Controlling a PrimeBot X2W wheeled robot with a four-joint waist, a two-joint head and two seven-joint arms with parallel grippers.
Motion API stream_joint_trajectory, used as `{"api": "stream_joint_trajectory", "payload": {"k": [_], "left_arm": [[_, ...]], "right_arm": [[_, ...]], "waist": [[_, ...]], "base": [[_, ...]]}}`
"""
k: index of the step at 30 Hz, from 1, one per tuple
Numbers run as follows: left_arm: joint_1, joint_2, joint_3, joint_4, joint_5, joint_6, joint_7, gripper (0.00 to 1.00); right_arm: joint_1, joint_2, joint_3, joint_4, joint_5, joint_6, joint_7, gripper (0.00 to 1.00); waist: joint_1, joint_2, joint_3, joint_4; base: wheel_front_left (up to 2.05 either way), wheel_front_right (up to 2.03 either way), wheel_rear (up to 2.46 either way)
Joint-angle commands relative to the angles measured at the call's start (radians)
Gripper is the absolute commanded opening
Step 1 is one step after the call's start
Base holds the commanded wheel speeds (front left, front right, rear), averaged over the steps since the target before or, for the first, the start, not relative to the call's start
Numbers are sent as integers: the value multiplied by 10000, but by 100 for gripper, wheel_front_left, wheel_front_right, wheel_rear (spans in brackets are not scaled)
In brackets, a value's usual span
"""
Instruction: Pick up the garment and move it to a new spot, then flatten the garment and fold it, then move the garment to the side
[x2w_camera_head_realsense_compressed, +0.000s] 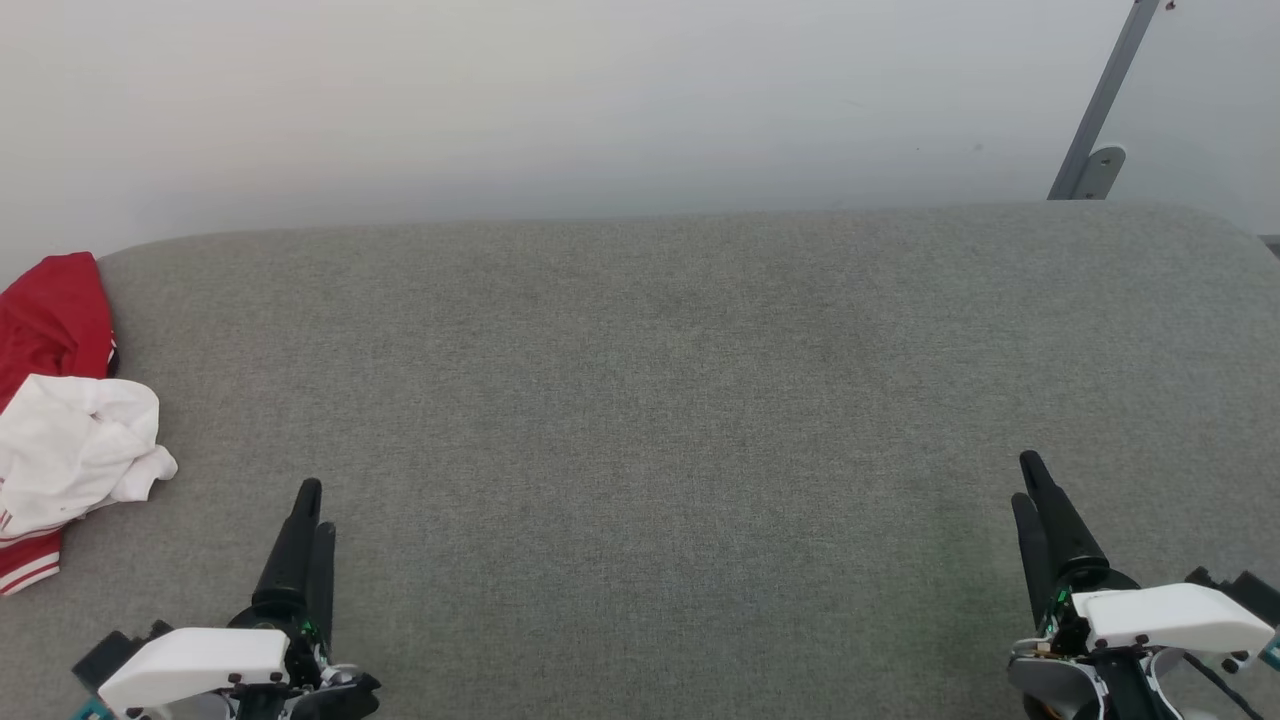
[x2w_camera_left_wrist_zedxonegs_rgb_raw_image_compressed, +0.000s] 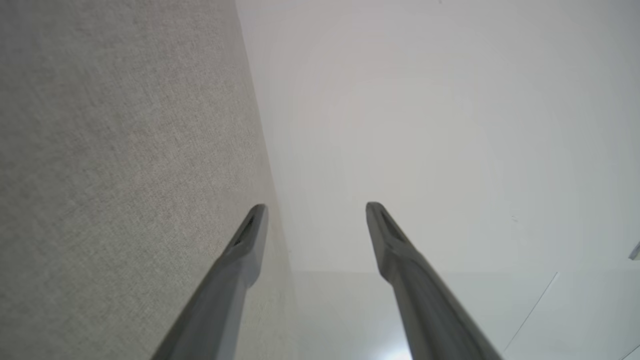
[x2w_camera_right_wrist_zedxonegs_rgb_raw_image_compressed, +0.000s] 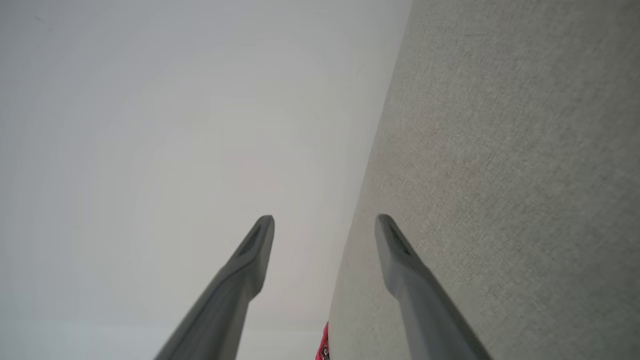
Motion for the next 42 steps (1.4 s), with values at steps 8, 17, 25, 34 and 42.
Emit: {"api": "stream_joint_trajectory", "payload": {"k": [8,17,25,34,42], "left_arm": [[-16,518,-305,-479,1572,556,-465,100],[60,912,-508,-787,3382,941,-842,100],[197,1171,-602,-893,4687,996,-1133,100],[349,1238,-530,-1050,5792,771,-1450,100],[444,1249,-443,-1101,6691,560,-1698,100]], "right_arm": [[-450,-254,203,-73,-1834,1,-268,100],[-589,-373,278,-144,-3823,1,-337,100],[-656,-409,279,-243,-5048,1,-404,100],[-706,-426,333,-343,-6179,1,-492,100],[-717,-496,482,-436,-7016,2,-563,100]], "waist": [[0,0,-6,-10],[0,0,-14,-6],[0,0,-20,-7],[0,0,-27,2],[0,0,-29,-3]], "base": [[0,0,0],[0,0,0],[0,0,0],[0,0,0],[0,0,0]]}}
